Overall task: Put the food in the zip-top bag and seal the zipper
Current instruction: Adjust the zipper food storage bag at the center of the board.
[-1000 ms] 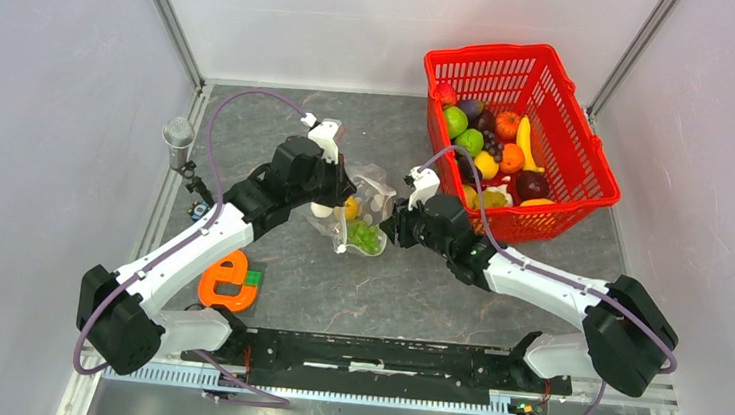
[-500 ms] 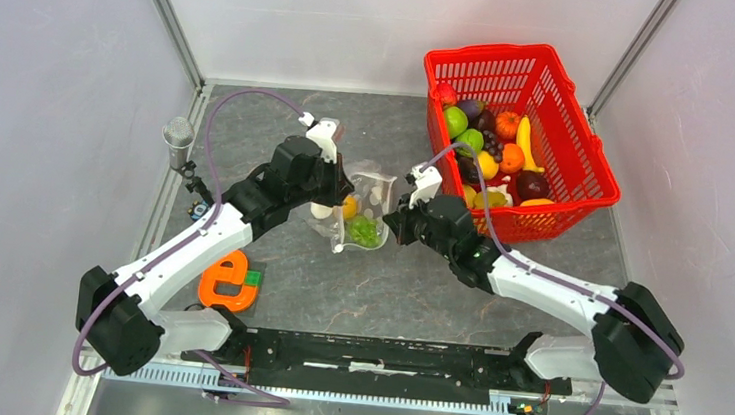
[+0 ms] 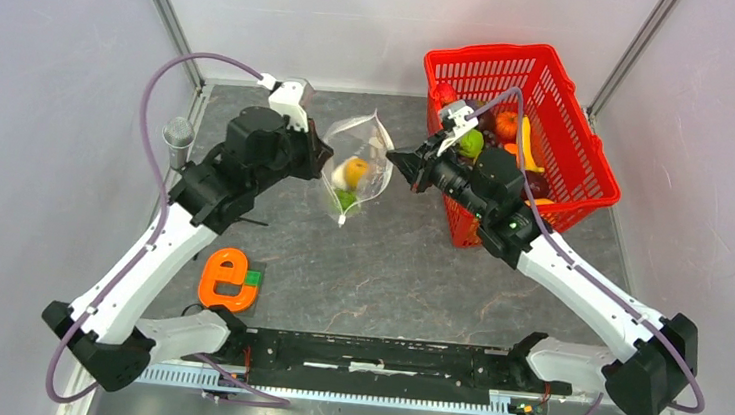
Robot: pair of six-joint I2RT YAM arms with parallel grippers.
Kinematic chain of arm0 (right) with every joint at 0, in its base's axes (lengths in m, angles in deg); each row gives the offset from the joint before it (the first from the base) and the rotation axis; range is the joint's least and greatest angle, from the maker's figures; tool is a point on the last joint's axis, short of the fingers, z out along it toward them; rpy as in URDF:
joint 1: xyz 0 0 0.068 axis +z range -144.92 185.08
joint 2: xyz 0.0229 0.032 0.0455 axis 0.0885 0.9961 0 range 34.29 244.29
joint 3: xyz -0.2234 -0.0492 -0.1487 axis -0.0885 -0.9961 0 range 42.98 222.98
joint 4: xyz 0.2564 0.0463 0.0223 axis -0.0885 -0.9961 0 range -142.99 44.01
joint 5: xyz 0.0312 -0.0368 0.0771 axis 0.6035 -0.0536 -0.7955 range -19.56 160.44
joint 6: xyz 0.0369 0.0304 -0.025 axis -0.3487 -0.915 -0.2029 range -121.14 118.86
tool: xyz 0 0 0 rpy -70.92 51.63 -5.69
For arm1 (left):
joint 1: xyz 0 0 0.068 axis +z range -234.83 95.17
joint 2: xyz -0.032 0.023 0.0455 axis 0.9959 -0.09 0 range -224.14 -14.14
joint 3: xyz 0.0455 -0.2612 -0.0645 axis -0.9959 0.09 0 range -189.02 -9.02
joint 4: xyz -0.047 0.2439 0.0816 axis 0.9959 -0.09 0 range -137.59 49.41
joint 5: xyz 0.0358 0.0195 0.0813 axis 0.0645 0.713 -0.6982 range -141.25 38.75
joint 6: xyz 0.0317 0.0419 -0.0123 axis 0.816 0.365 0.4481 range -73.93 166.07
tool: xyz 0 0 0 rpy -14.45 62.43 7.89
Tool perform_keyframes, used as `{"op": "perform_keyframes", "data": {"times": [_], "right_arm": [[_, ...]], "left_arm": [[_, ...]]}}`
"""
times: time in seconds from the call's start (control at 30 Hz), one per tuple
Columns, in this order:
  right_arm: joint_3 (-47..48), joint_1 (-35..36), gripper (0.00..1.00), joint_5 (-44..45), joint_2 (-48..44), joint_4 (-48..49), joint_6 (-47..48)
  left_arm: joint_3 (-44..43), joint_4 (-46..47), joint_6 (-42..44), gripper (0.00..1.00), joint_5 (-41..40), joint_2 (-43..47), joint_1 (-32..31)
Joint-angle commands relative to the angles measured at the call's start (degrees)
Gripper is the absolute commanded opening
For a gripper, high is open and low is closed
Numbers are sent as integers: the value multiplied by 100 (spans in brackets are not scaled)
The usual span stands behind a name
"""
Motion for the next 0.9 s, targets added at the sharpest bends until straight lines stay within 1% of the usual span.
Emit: {"op": "perform_keyframes", "data": {"times": [0.0, 0.1, 0.2, 0.3, 0.37, 0.47, 0.53, 0.57, 0.67, 0.7, 0.73, 0.77, 0.87], "right_arm": [[130, -170, 0, -607, 188, 227, -21], [183, -304, 0, -1093, 417, 152, -30], [106, -356, 1, -792, 719, -59, 29], [67, -472, 3, -715, 1180, -324, 134], [191, -503, 4, -533, 1529, -617, 292], [549, -514, 5, -481, 1946, -1097, 517], [603, -514, 9, -590, 1931, -1026, 582], [580, -514, 12, -581, 1845, -944, 632], [575, -514, 37, -481, 1546, -848, 780], [574, -518, 48, -451, 1439, -848, 817], [562, -514, 56, -465, 1299, -807, 847], [552, -514, 60, -476, 1143, -752, 874], [466, -526, 65, -225, 606, -658, 1011]], "left_arm": [[-372, -254, 304, 2, -12, 399, 20], [-354, -257, 217, 2, 116, 488, 22], [-331, -294, 175, 2, 487, 283, 21], [-93, -297, 11, 2, 539, -80, 24], [269, -94, -167, 2, 487, -252, 22], [727, 323, -371, 2, 543, -445, 22], [876, 534, -428, 2, 543, -534, 21], [901, 598, -423, 2, 543, -571, 19], [928, 788, -345, 2, 434, -660, 35], [938, 836, -318, 2, 429, -688, 35], [931, 868, -305, 2, 438, -710, 42], [922, 897, -303, 2, 467, -734, 44], [960, 983, -315, 2, 648, -750, 46]]}}
